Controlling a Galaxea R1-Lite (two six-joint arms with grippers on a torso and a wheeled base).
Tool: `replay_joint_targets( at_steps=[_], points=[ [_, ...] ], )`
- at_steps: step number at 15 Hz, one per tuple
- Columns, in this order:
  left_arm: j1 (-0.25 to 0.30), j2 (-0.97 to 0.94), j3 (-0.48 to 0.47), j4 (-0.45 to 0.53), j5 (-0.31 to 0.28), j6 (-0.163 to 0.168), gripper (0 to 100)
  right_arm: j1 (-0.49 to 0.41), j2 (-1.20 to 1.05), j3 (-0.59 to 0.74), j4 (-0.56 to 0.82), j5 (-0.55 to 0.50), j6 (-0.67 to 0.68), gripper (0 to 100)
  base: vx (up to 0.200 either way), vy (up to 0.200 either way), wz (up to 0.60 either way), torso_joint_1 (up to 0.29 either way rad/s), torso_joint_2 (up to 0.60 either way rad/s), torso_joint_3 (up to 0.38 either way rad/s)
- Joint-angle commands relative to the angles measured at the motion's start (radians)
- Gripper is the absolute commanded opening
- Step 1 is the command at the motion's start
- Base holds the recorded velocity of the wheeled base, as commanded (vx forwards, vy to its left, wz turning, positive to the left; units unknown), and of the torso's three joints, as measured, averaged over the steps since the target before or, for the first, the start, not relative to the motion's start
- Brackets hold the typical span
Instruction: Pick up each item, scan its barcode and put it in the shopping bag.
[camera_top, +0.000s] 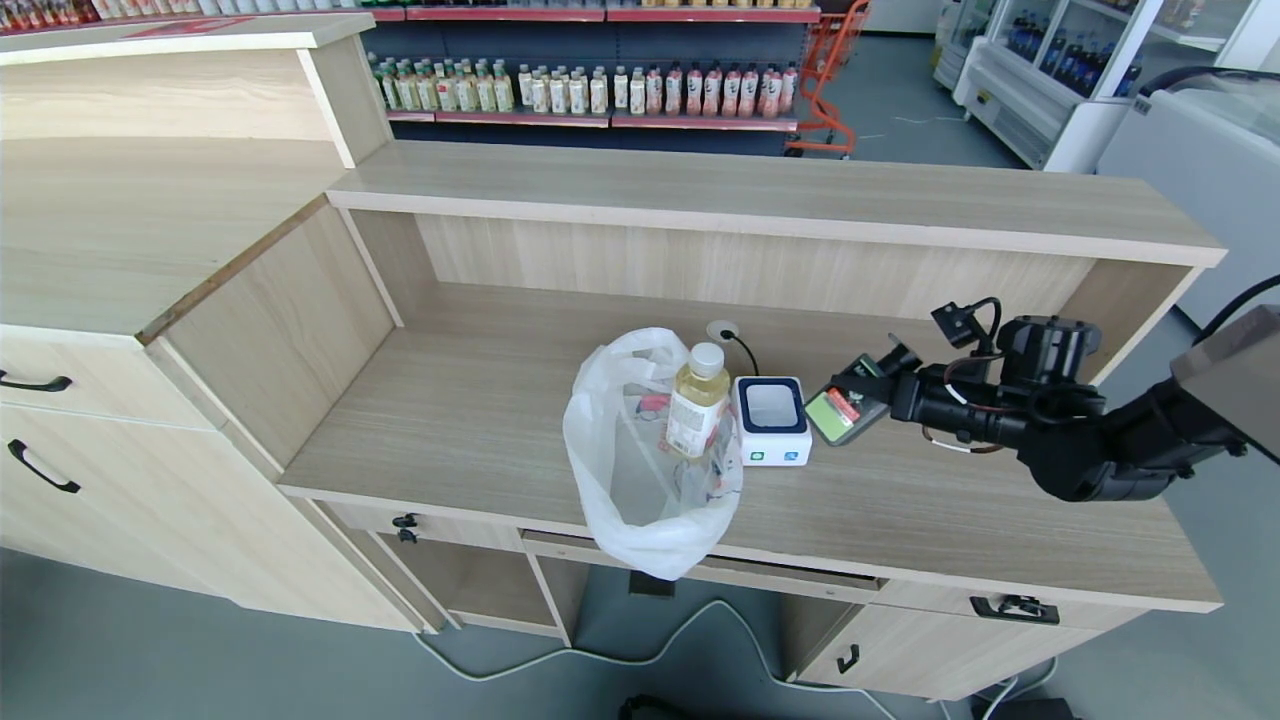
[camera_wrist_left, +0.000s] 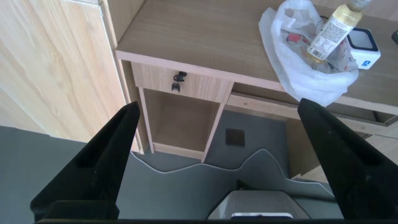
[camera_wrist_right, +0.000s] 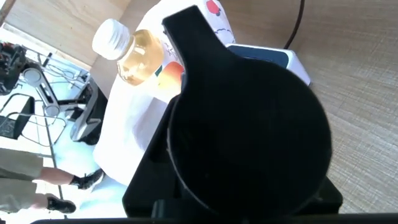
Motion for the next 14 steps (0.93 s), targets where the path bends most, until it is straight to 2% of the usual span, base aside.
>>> replay_joint_targets(
  at_steps=[1,14],
  points=[
    [0.000,0.000,0.000,0.000,0.000,0.000,100,0.012,0.022,-0.032,0.000,0.000,0.003,0,0.000,0.000,0.00,0.000,0.00,0.000],
    [0.000,0.000,0.000,0.000,0.000,0.000,100,0.094,0.175,-0.256,0.011,-0.007,0.004,0,0.000,0.000,0.00,0.000,0.00,0.000]
  ],
)
